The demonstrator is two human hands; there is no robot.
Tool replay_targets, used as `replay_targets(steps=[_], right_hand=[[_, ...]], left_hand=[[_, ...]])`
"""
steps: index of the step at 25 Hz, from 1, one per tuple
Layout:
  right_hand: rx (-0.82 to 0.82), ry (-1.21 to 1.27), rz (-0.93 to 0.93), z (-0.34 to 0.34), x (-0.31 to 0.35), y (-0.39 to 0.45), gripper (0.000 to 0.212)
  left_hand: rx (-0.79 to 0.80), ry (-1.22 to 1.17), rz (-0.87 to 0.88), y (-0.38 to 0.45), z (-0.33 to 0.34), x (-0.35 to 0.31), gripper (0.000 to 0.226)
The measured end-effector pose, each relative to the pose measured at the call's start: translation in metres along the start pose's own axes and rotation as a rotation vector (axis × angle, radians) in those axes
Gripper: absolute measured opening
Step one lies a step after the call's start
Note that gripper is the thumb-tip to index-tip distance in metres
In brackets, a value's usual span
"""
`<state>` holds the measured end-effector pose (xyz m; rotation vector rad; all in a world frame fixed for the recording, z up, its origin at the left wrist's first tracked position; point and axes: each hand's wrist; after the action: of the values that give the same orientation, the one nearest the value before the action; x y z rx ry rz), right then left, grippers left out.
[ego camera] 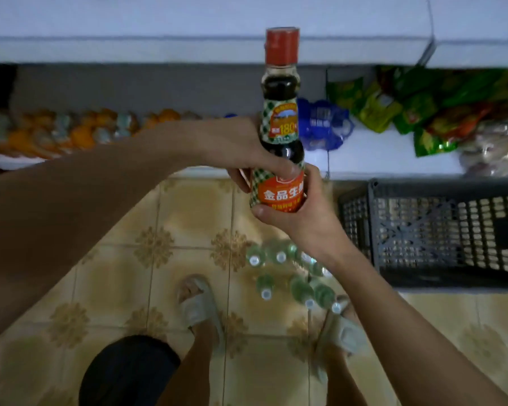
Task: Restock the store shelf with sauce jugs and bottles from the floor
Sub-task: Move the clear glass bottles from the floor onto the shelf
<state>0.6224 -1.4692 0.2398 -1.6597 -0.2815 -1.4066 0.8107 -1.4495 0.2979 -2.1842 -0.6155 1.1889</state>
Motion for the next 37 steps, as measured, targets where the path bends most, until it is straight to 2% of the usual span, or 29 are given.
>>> replay_targets(steps=[2, 6, 8, 11, 13, 16, 18, 22, 29, 33, 37], right_hand=[[-0.017, -0.066, -0.109, 0.007, 0.030, 0.017, 0.077], [0.010, -0.231, -0.306, 0.025, 0.097, 0.046, 0.068], [0.004, -0.299, -0.409, 0.033, 0.125, 0.066, 0.067], [-0.050, -0.385, -0.516, 0.043, 0.157, 0.105, 0.069], [-0.052, -0.460, -0.515, 0.048, 0.169, 0.131, 0.072], [-0.038, -0.544, -0.464, 0.056, 0.170, 0.163, 0.075], [-0.060, -0.539, -0.455, 0.061, 0.169, 0.178, 0.077], [-0.101, -0.500, -0.451, 0.073, 0.161, 0.205, 0.078], [-0.226, -0.605, -0.426, 0.094, 0.169, 0.242, 0.065], [-0.266, -0.581, -0.480, 0.112, 0.167, 0.263, 0.064], [-0.337, -0.631, -0.509, 0.118, 0.167, 0.270, 0.061]], left_hand=[[-0.067, 0.029, 0.067, -0.006, -0.037, -0.010, 0.065], [-0.239, 0.112, 0.131, -0.017, -0.100, -0.025, 0.094], [-0.295, 0.109, 0.113, -0.021, -0.128, -0.028, 0.096], [-0.344, 0.035, 0.139, -0.023, -0.163, -0.023, 0.082], [-0.392, 0.047, 0.132, -0.021, -0.180, -0.020, 0.078], [-0.400, 0.024, 0.158, -0.012, -0.191, -0.014, 0.056], [-0.438, 0.000, 0.148, -0.003, -0.193, -0.009, 0.053], [-0.543, -0.110, 0.189, 0.009, -0.195, 0.000, 0.068], [-0.886, -0.379, 0.297, 0.052, -0.165, 0.031, 0.091], [-0.997, -0.507, 0.301, 0.080, -0.164, 0.056, 0.090], [-1.035, -0.470, 0.259, 0.095, -0.161, 0.067, 0.084]])
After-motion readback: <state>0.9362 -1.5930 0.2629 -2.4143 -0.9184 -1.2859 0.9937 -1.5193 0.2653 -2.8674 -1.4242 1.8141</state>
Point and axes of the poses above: each hand's wrist, its own y-axis towards the middle knuckle, its own z-axis out of the palm, x = y × z, and after that the axes turned 5 degrees about y, right-handed
